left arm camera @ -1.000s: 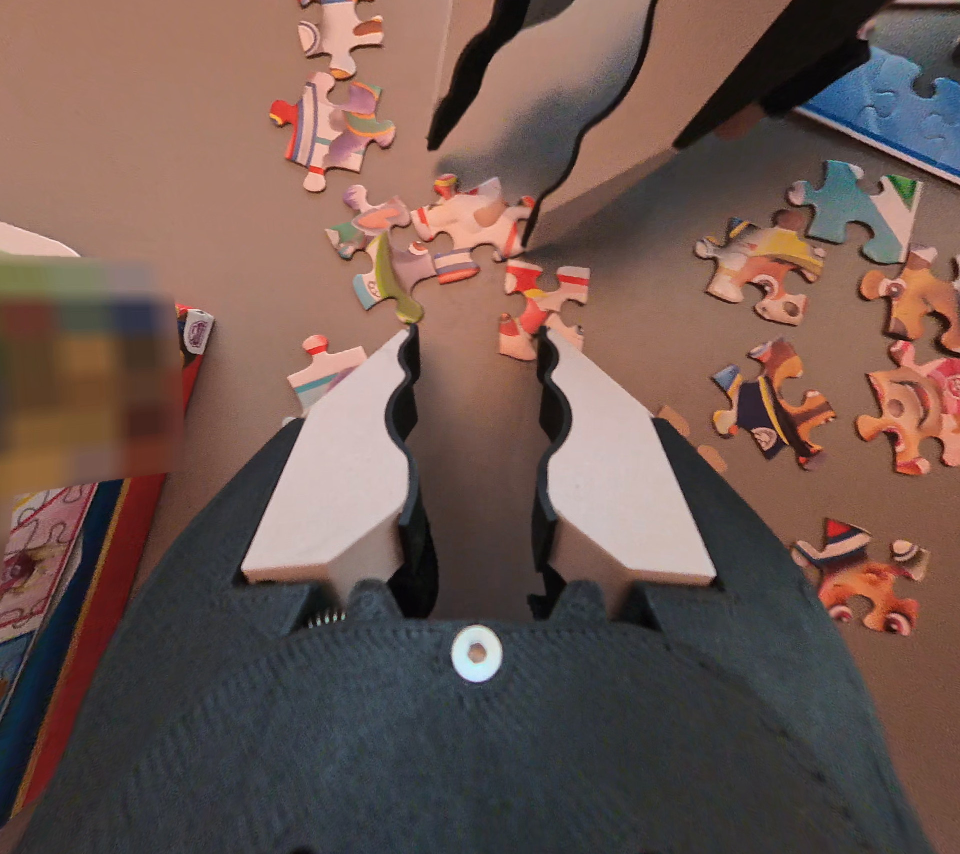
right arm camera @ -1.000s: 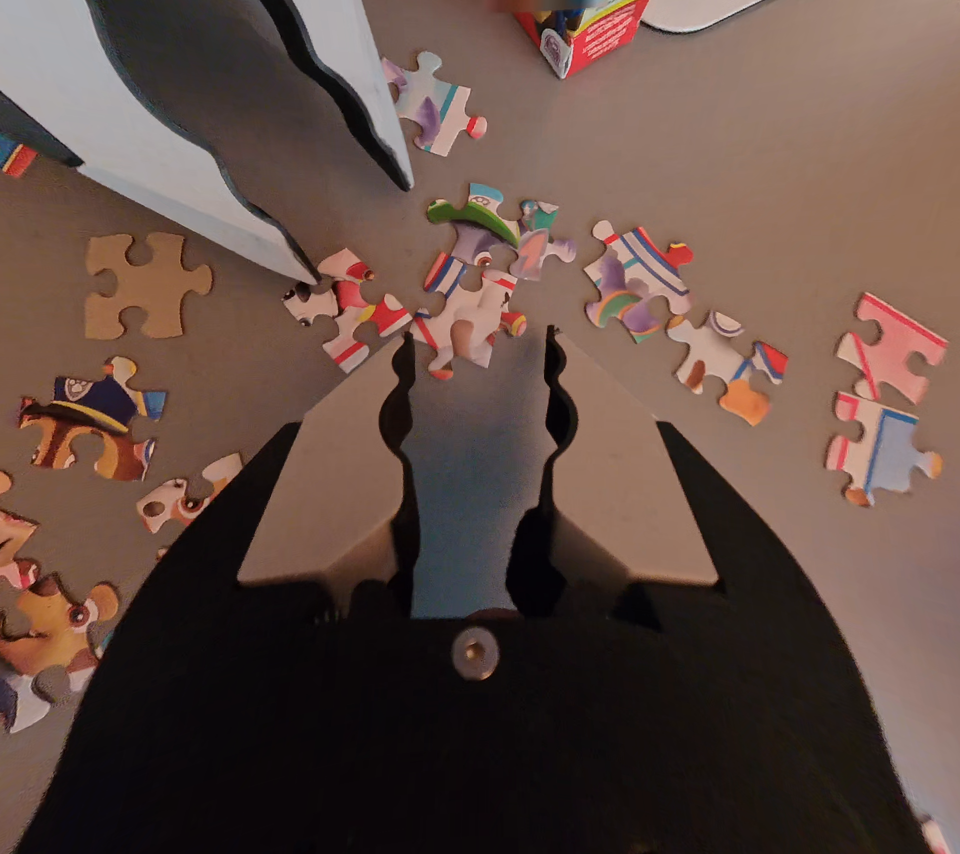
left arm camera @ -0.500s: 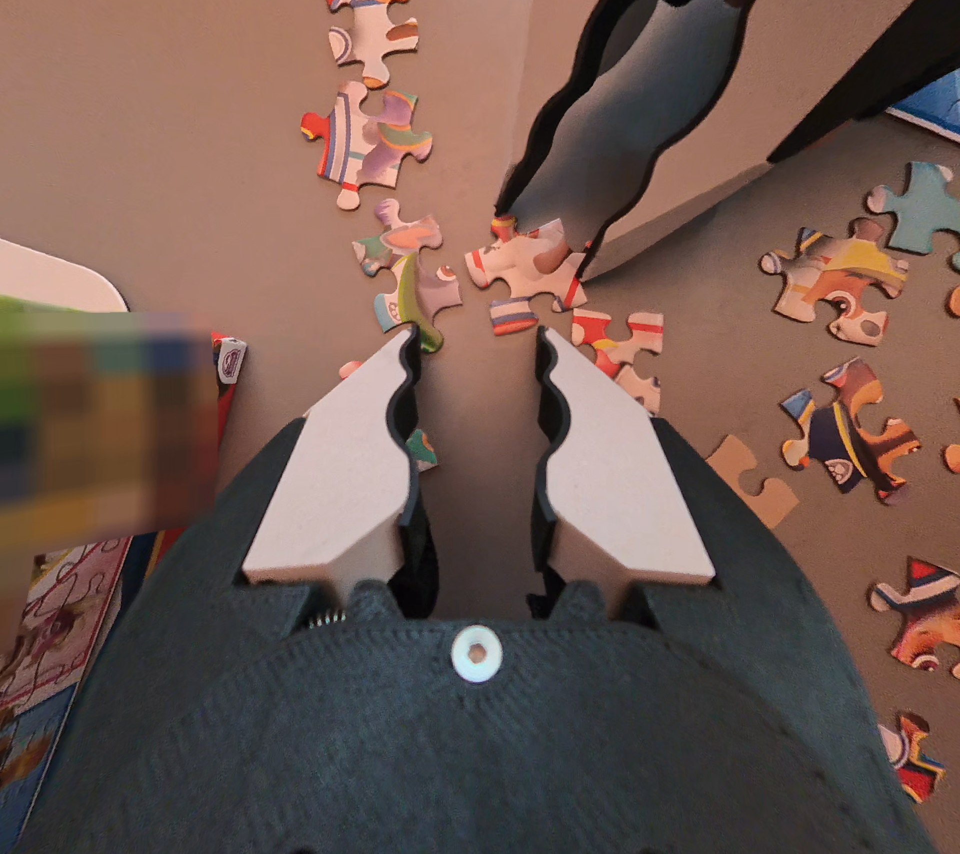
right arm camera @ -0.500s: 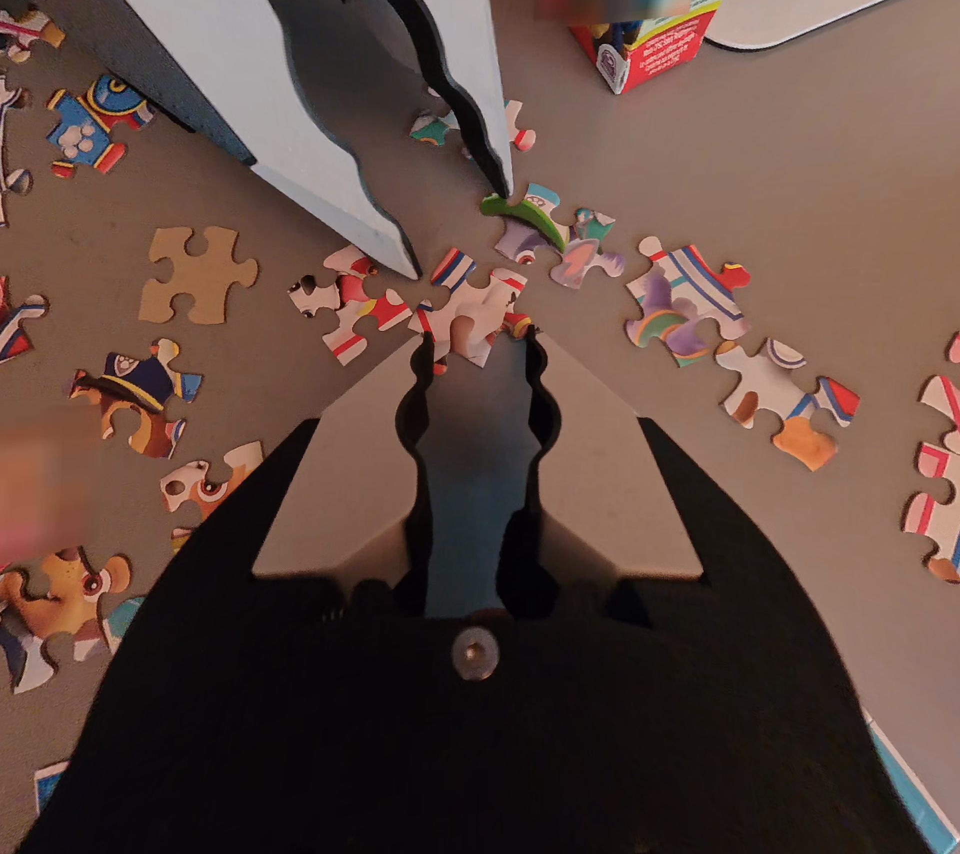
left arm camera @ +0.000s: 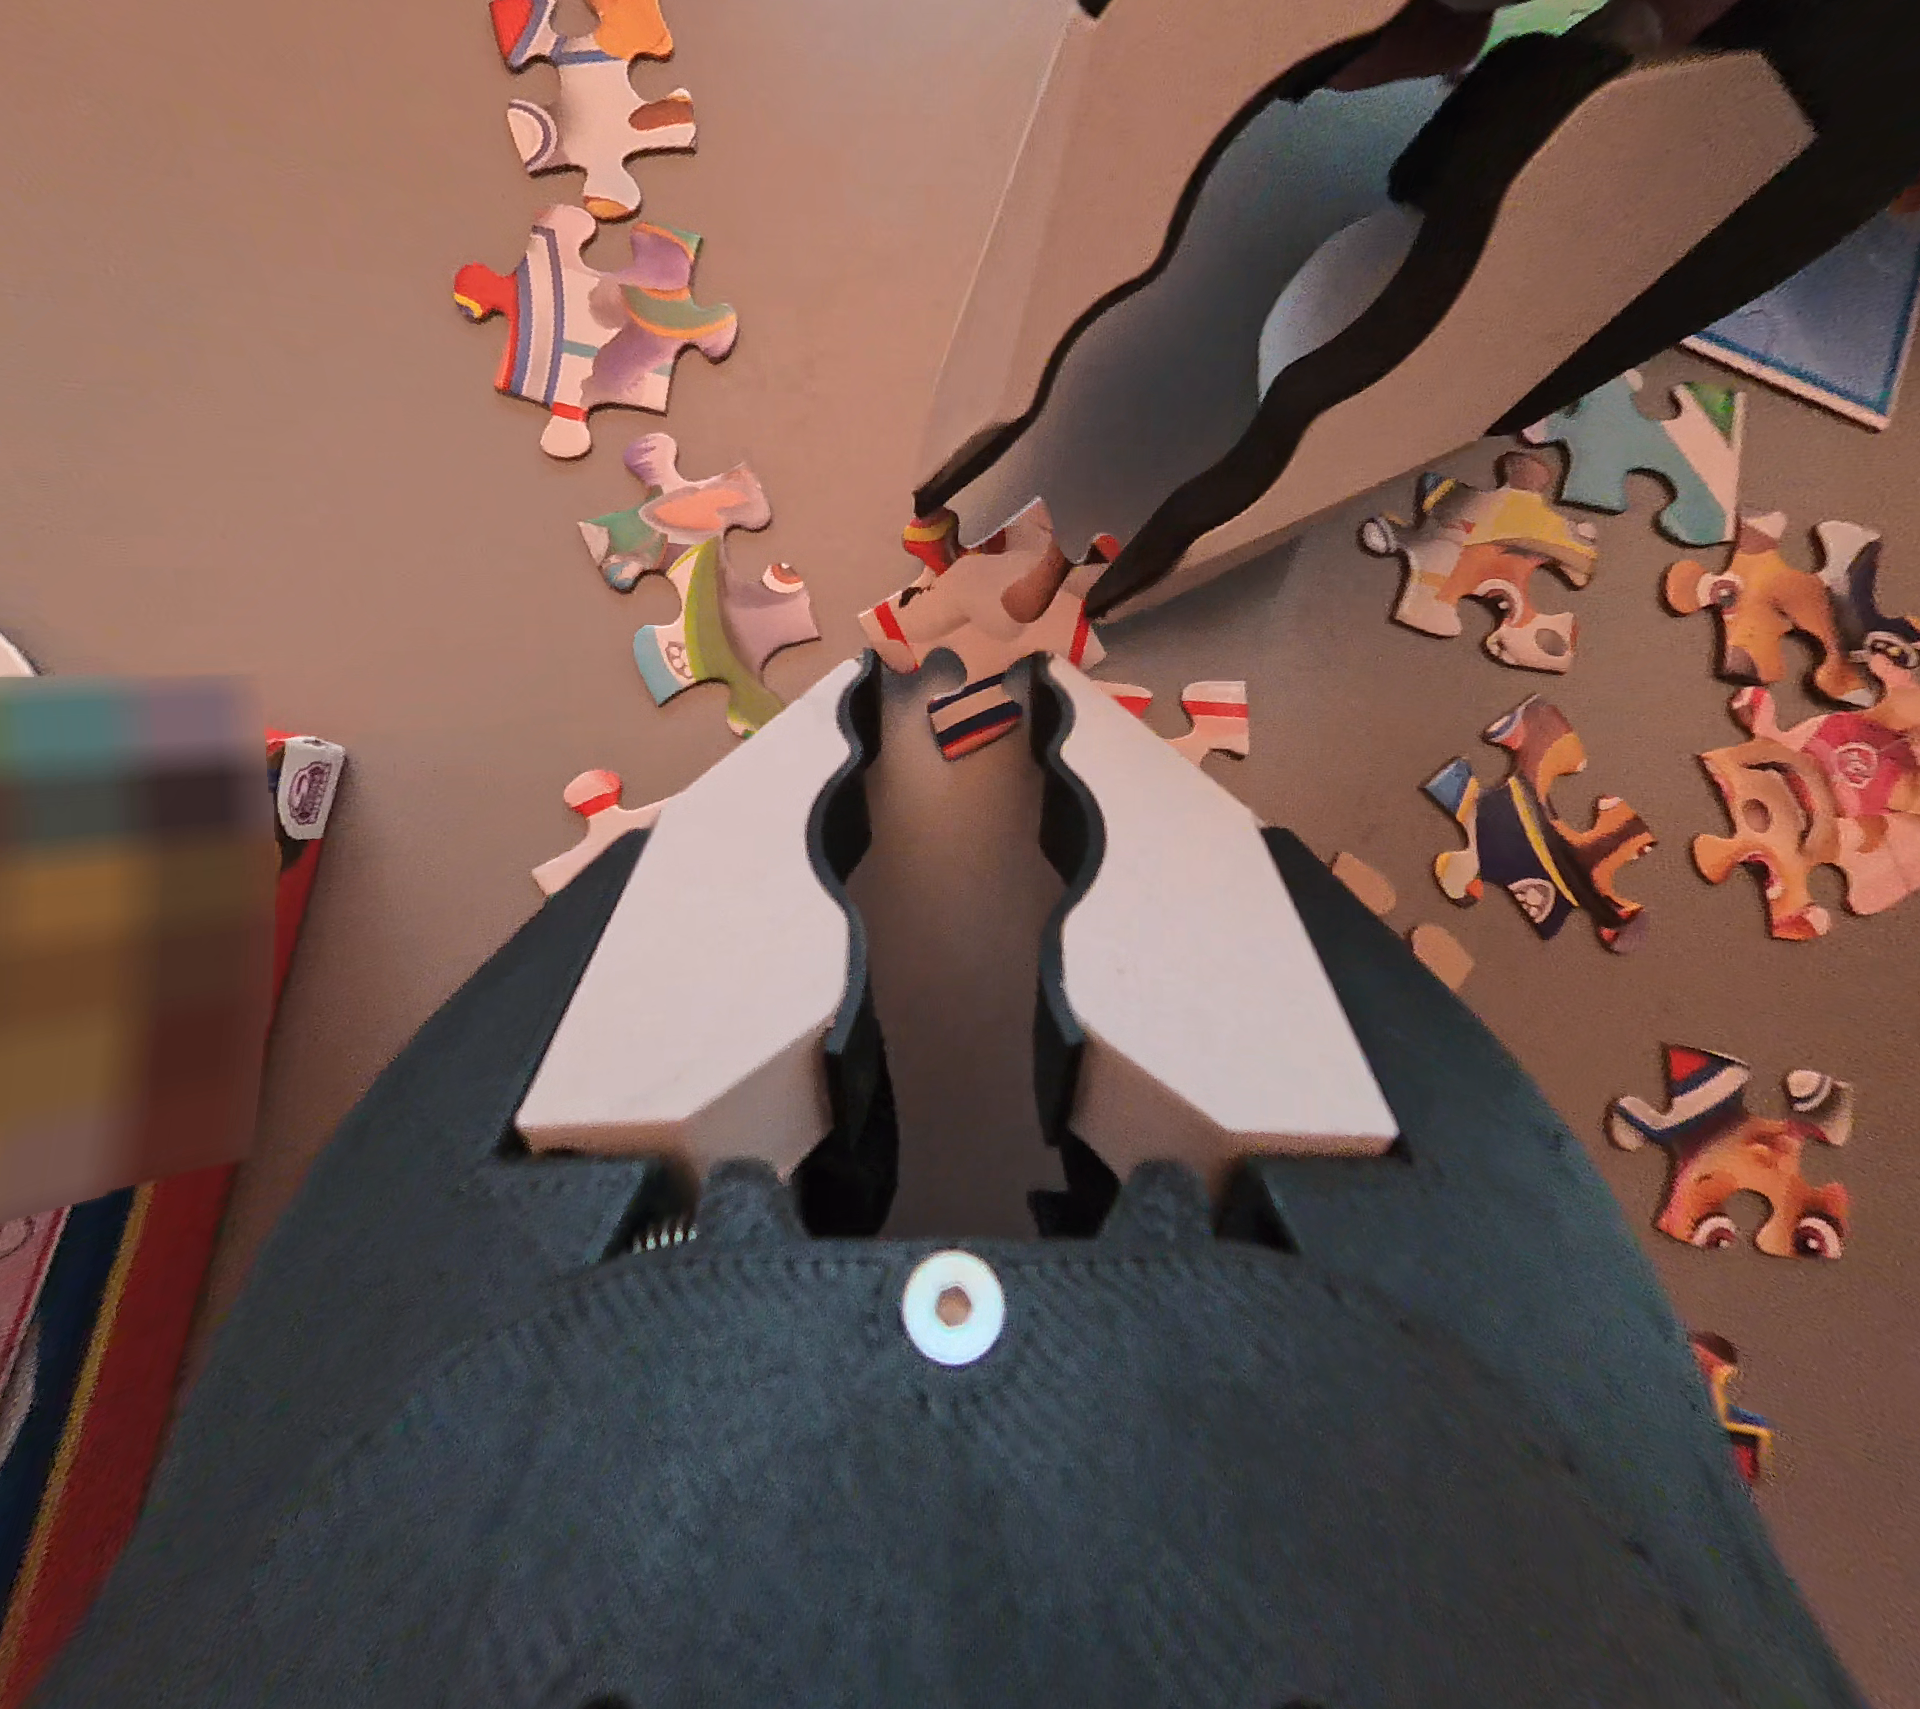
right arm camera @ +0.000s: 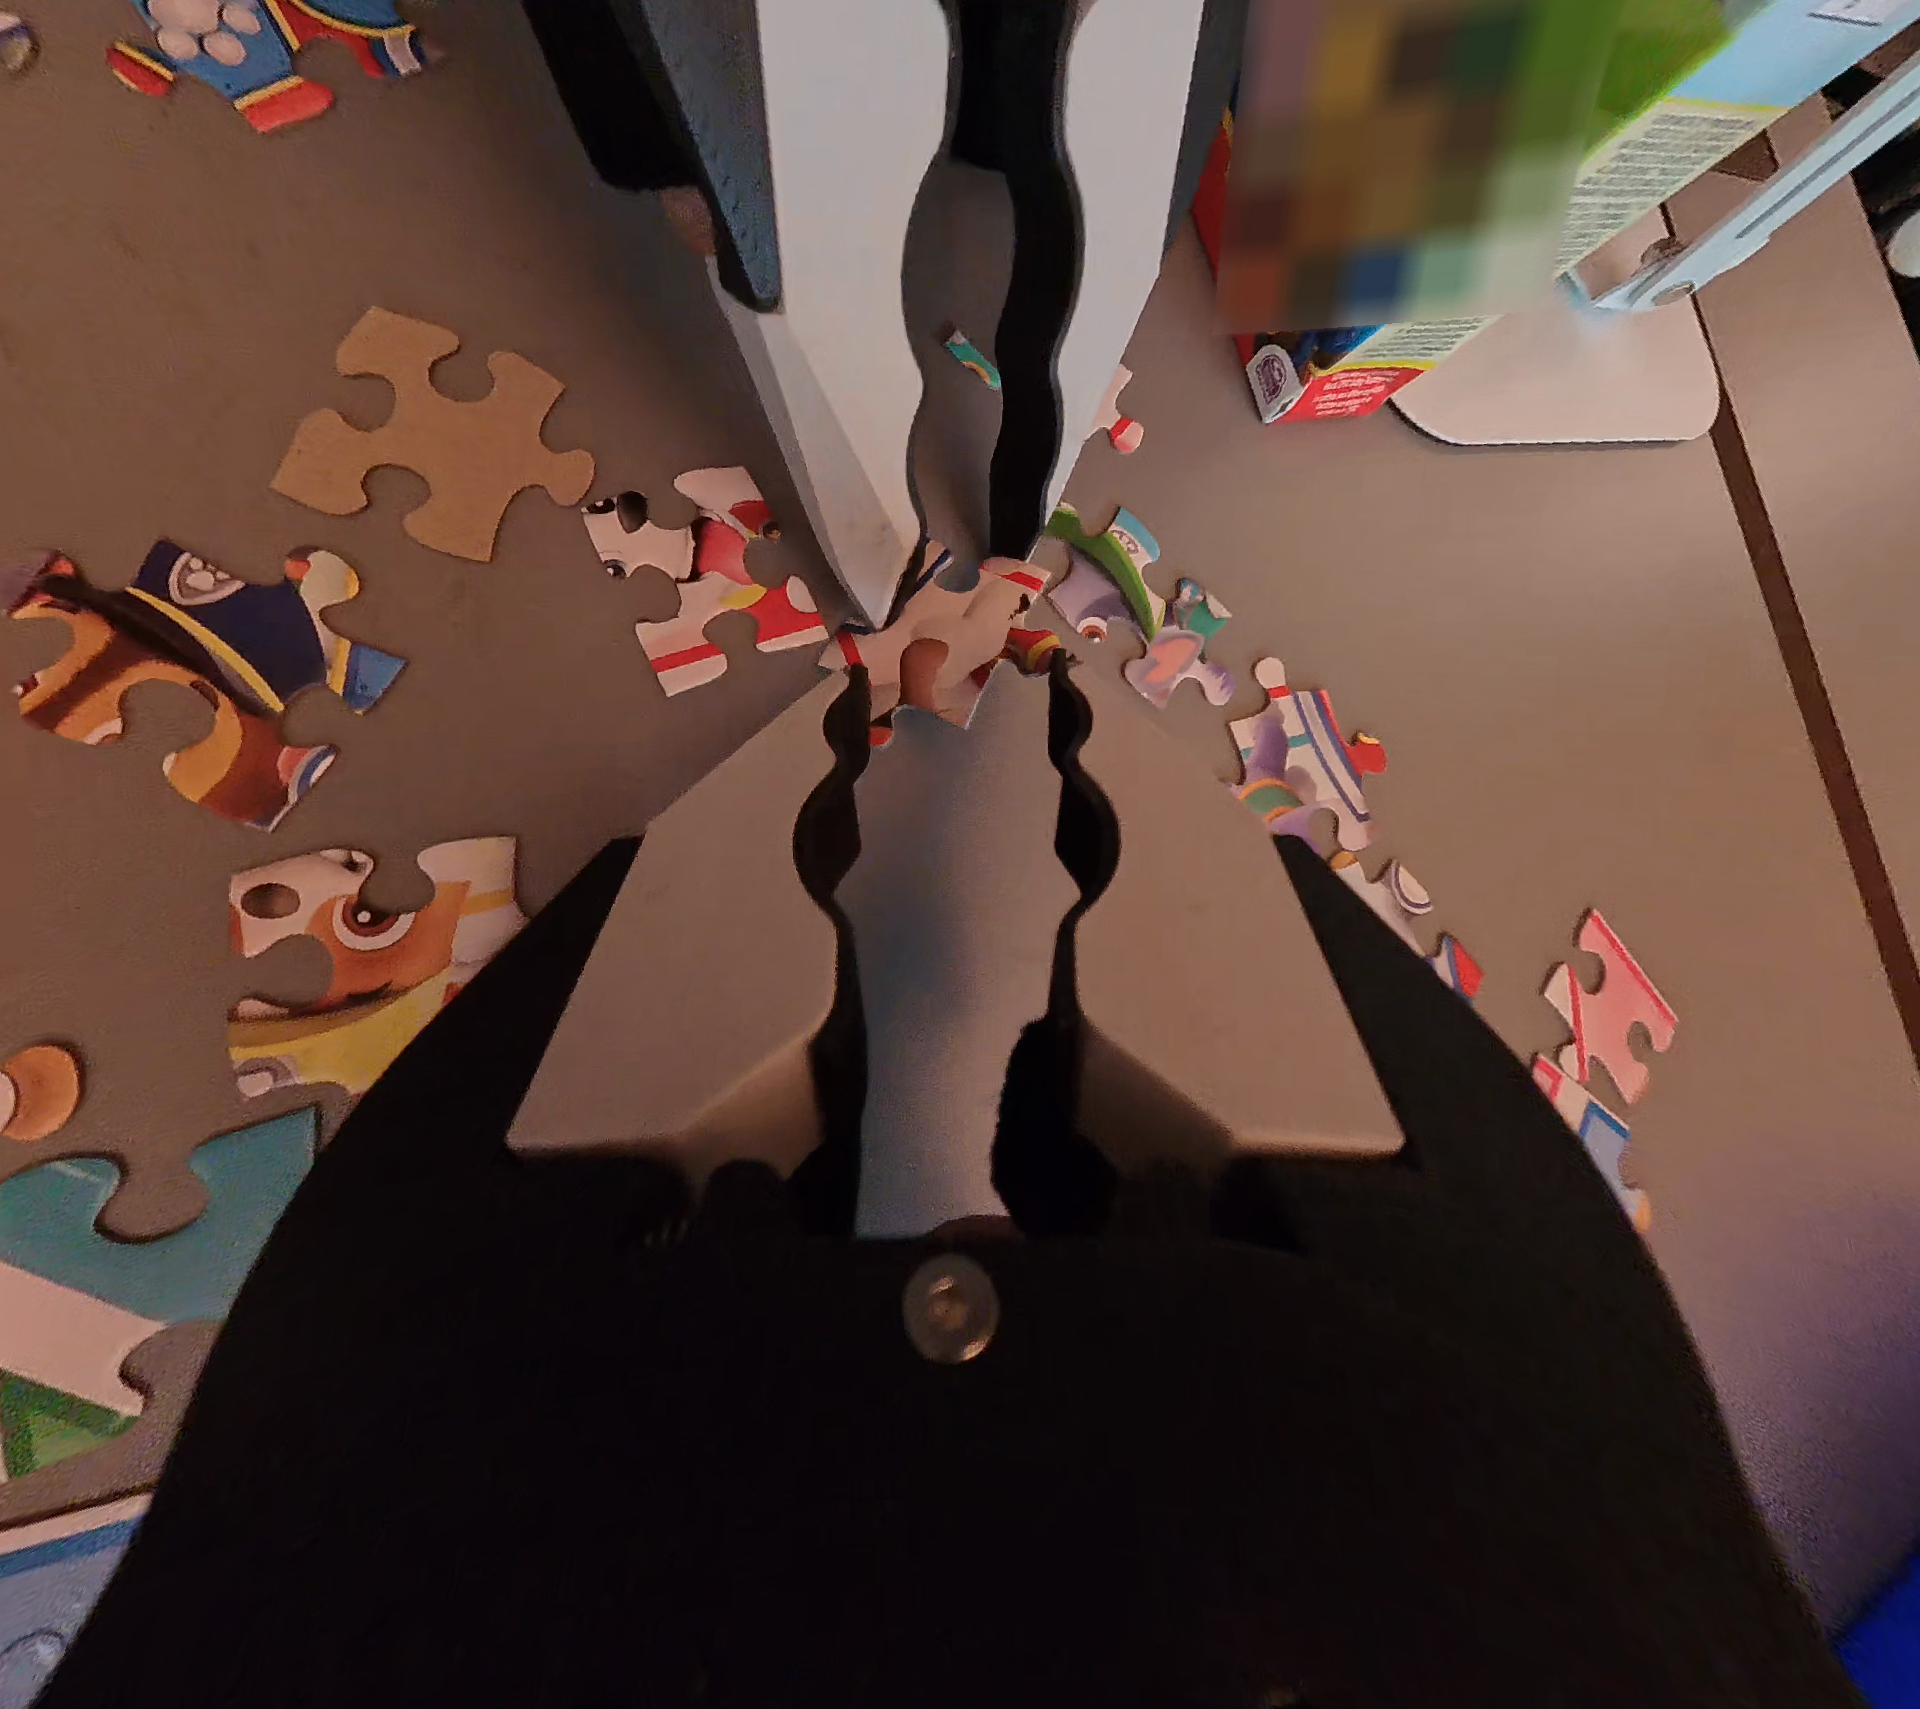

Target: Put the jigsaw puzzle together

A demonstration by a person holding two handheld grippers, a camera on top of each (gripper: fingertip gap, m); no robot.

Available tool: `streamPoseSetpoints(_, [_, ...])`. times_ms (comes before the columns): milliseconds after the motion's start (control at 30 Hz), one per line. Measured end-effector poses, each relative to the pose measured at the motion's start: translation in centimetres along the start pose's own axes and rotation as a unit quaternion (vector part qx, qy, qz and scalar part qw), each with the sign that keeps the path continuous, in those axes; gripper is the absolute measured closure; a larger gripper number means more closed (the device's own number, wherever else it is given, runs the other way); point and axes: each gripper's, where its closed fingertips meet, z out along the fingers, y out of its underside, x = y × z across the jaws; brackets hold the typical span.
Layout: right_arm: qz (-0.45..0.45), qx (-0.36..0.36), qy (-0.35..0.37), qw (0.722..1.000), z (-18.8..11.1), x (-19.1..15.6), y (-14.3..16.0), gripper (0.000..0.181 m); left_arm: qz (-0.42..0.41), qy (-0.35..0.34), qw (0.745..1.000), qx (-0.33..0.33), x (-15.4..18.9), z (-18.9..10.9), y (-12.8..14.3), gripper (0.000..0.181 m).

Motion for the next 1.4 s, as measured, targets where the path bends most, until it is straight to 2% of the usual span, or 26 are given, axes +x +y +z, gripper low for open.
streamPoseSetpoints(200, [-0.052,0.01,0.014,0.999,-0.3,-0.3,-0.5,0.148,-0.027,0.039,0.999,0.021,0.5,0.0,-0.3,0.149])
streamPoseSetpoints(367, [-0.072,0.021,0.019,0.997,-0.6,-0.5,-0.7,0.148,-0.031,0.051,0.998,0.03,0.7,-0.2,-0.5,0.161])
streamPoseSetpoints(400, [-0.072,0.022,0.027,0.997,-0.8,-0.2,-0.8,0.162,-0.033,0.063,0.997,0.035,1.0,-0.4,-0.6,0.165])
streamPoseSetpoints(500, [-0.056,0.036,0.021,0.998,-1.3,0.0,-0.9,0.17,-0.035,0.078,0.995,0.051,1.4,-0.7,-1.2,0.17])
streamPoseSetpoints(733, [-0.001,0.038,-0.004,0.999,-1.2,0.0,-0.6,0.16,-0.028,0.095,0.992,0.079,2.1,-1.5,-2.2,0.181])
streamPoseSetpoints(967, [0.093,0.066,-0.062,0.992,-1.4,-0.3,-0.5,0.163,-0.036,0.114,0.988,0.099,2.4,-2.0,-2.6,0.181])
streamPoseSetpoints(1200, [0.136,0.1,-0.119,0.978,-2.7,-1.0,-1.3,0.181,-0.039,0.128,0.982,0.135,2.7,-2.9,-3.8,0.179])
streamPoseSetpoints(1300, [0.14,0.1,-0.112,0.979,-4.1,-0.4,-1.4,0.181,-0.04,0.137,0.977,0.159,3.3,-3.5,-5.0,0.171])
streamPoseSetpoints(1400, [0.159,0.096,-0.072,0.98,-7.0,0.9,-1.1,0.181,-0.035,0.127,0.976,0.171,3.4,-4.1,-5.8,0.158])
